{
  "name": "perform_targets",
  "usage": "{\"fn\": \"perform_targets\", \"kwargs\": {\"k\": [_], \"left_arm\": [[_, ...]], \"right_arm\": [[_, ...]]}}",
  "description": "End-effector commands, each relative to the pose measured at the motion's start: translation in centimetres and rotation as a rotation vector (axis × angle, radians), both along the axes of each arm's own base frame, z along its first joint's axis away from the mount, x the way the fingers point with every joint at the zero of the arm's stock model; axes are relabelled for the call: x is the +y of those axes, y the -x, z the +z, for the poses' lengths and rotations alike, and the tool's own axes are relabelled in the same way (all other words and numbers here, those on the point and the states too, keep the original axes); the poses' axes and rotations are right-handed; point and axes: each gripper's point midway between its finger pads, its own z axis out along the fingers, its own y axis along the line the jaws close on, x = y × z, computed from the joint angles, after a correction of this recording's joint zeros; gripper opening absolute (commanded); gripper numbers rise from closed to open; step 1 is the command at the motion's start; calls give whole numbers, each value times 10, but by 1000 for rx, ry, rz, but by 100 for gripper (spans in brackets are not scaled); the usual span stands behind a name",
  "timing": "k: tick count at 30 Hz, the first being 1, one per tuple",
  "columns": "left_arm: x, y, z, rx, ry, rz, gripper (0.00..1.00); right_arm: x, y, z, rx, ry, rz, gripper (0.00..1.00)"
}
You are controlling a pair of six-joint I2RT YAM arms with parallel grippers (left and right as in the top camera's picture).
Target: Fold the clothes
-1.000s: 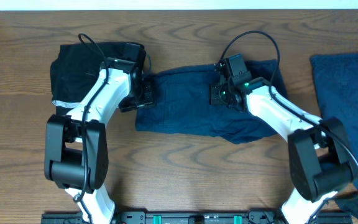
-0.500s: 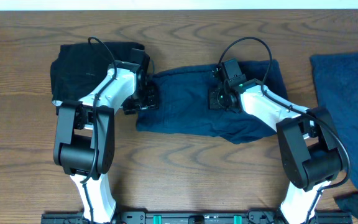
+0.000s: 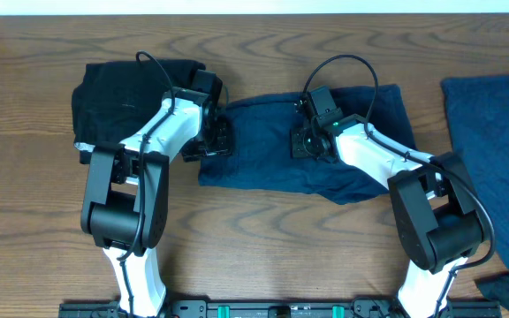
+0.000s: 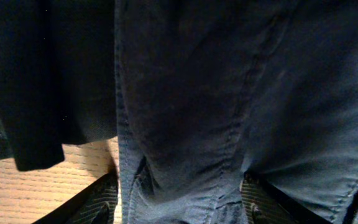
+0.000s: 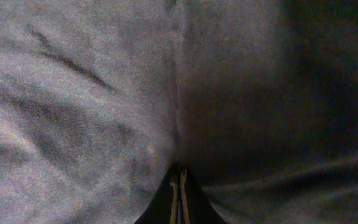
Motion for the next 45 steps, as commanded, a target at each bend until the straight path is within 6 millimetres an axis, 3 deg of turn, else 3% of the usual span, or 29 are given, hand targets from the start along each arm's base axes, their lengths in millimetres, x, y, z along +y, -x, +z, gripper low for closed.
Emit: {"fn": "perform_targets", "kwargs": {"k": [1, 2, 8, 9, 14, 18, 20, 21, 25, 29, 32, 37, 45], "left_arm": [[-4, 22, -30, 89, -7, -28, 66], [-4, 23, -32, 88, -7, -28, 65], [-2, 32, -44, 93, -7, -28, 7], [-2, 32, -44, 95, -8, -28, 6], [-2, 30, -39, 84, -5, -45, 6], [-4, 21, -8, 52, 2, -87, 6], [-6, 16, 14, 20, 9, -102, 6], [-7, 13, 31, -12, 16, -108, 6], [-10, 1, 79, -134, 44, -107, 6], [-11, -3, 119, -247, 70, -108, 6], [-11, -2, 142, -308, 84, -108, 6], [-11, -2, 171, -382, 101, -108, 6], [-11, -1, 192, -392, 103, -108, 6]], "right_arm": [[2, 4, -7, 12, 16, 20, 3], [2, 4, -7, 12, 16, 20, 3], [2, 4, -7, 13, 16, 20, 3], [2, 4, -7, 12, 16, 20, 3], [2, 5, -7, 16, 17, 20, 2], [-2, 7, -1, 26, 19, 17, 1], [-6, 9, 16, 31, -6, 22, 1], [-7, 9, 36, 12, -40, 47, 1], [-13, 12, 86, -42, -122, 49, 1], [-22, 29, 112, -13, -154, -2, 1], [-19, 46, 109, 61, -171, 3, 1], [-6, 64, 85, 157, -167, 10, 1], [37, 70, 32, 252, -191, 44, 1]]}}
